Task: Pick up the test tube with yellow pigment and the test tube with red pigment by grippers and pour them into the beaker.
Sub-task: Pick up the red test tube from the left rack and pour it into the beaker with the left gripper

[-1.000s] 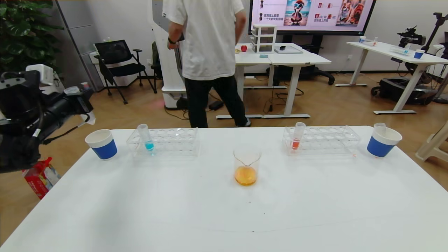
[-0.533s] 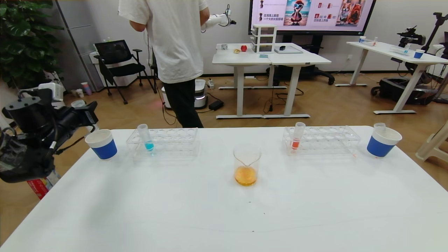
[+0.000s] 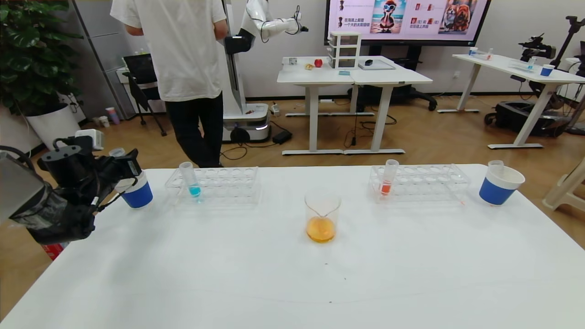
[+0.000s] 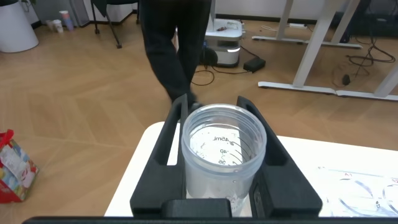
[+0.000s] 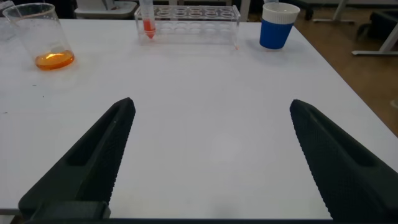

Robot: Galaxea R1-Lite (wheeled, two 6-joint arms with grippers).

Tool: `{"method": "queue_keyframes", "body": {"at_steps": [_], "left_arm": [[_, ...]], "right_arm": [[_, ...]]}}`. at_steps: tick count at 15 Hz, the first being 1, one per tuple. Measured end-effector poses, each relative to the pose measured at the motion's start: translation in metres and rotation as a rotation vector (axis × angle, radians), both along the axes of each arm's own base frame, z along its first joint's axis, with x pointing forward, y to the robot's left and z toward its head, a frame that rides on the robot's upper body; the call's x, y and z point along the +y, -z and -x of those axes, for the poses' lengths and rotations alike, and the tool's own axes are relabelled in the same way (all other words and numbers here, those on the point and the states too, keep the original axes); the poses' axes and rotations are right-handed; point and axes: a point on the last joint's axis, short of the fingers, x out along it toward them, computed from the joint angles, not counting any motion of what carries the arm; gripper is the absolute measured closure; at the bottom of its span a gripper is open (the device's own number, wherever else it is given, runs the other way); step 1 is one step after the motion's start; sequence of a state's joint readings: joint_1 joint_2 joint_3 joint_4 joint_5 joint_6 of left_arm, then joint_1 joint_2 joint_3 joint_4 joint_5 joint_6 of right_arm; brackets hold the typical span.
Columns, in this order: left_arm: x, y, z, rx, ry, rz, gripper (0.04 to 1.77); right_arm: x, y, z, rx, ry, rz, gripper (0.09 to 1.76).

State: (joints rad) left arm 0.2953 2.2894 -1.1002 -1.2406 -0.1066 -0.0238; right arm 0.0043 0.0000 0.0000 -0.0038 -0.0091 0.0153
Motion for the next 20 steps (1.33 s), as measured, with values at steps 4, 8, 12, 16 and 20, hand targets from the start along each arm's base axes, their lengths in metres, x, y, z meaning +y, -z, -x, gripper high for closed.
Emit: {"method": "queue_keyframes", "body": {"at_steps": [4,8,12,16,20], "left_arm": [[0.0,0.005,0.0,-0.001,0.001,0.0,1.18],[0.0,0.006,0.001,0.003,-0.001,0.001,0.08],[-0.003,-0.004,0.002,-0.018,0.004,-0.001,0.06],[-0.043,-0.033,-0.001,-0.038,0.093,0.0,0.06],[-0.115,-0.068,-0.008,-0.053,0.137,0.012,0.06]], "right_arm": [[0.0,0.0,0.0,0.0,0.0,0.0,0.11],[0.0,0.0,0.0,0.0,0.0,0.0,0.11],[0.0,0.0,0.0,0.0,0.0,0.0,0.11],[0.0,0.0,0.0,0.0,0.0,0.0,0.11],[0.0,0.0,0.0,0.0,0.0,0.0,0.11]]}}
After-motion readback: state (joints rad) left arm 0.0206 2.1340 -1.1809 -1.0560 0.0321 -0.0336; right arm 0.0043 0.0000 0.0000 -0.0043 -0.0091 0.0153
